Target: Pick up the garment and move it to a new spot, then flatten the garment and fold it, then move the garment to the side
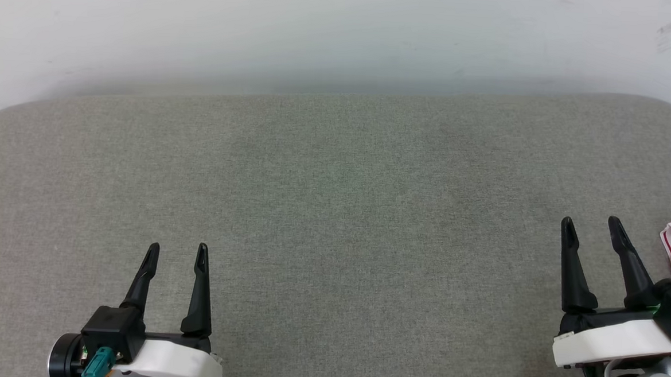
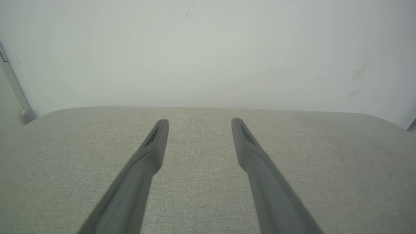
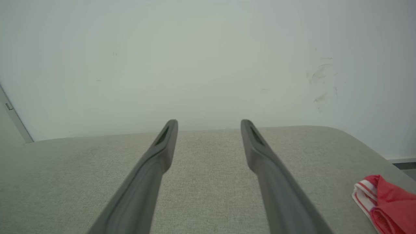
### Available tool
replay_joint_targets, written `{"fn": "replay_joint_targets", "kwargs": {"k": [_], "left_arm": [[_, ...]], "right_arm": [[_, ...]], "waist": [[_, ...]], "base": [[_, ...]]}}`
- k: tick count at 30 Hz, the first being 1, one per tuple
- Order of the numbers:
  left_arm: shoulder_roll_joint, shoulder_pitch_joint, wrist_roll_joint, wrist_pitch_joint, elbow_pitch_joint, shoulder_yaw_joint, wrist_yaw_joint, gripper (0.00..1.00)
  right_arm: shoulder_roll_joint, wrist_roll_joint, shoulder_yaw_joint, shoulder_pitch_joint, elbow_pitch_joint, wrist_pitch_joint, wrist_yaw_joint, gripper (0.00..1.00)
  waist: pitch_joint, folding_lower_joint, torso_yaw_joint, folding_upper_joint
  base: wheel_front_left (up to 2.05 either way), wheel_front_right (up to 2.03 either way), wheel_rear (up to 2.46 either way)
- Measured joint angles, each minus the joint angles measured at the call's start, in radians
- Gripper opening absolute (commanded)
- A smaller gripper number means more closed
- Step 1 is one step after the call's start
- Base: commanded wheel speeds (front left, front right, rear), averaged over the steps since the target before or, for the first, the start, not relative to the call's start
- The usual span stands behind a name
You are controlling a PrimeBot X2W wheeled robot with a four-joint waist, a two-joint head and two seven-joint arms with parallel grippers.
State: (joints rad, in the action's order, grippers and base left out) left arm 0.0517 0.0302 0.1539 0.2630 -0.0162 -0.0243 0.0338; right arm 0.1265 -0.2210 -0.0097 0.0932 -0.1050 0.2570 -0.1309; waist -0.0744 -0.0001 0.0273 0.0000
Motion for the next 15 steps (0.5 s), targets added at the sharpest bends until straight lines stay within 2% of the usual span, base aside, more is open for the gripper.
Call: {"fn": "replay_joint_targets", "kwargs": {"k": [12,13,15], "left_arm": [[-0.001,-0.004,0.024,0.000,0.002,0.005,-0.011,1.00],[-0.001,-0.004,0.024,0.000,-0.001,0.005,-0.011,0.00],[-0.001,0.006,0.024,-0.001,-0.021,0.003,-0.011,0.00]], "right_arm": [[0.004,-0.016,-0.002,0.002,0.004,0.004,0.000,1.00],[0.003,-0.016,-0.001,0.000,-0.001,0.003,0.000,0.00],[-0.002,-0.017,0.001,-0.006,-0.020,0.000,0.000,0.00]], "waist": [[-0.016,0.0001,-0.003,0.0000],[-0.017,0.0001,-0.004,0.0000],[-0.018,0.0001,-0.004,0.0000]], "base": [[0.00,0.00,0.00],[0.00,0.00,0.00],[0.00,0.00,0.00]]}}
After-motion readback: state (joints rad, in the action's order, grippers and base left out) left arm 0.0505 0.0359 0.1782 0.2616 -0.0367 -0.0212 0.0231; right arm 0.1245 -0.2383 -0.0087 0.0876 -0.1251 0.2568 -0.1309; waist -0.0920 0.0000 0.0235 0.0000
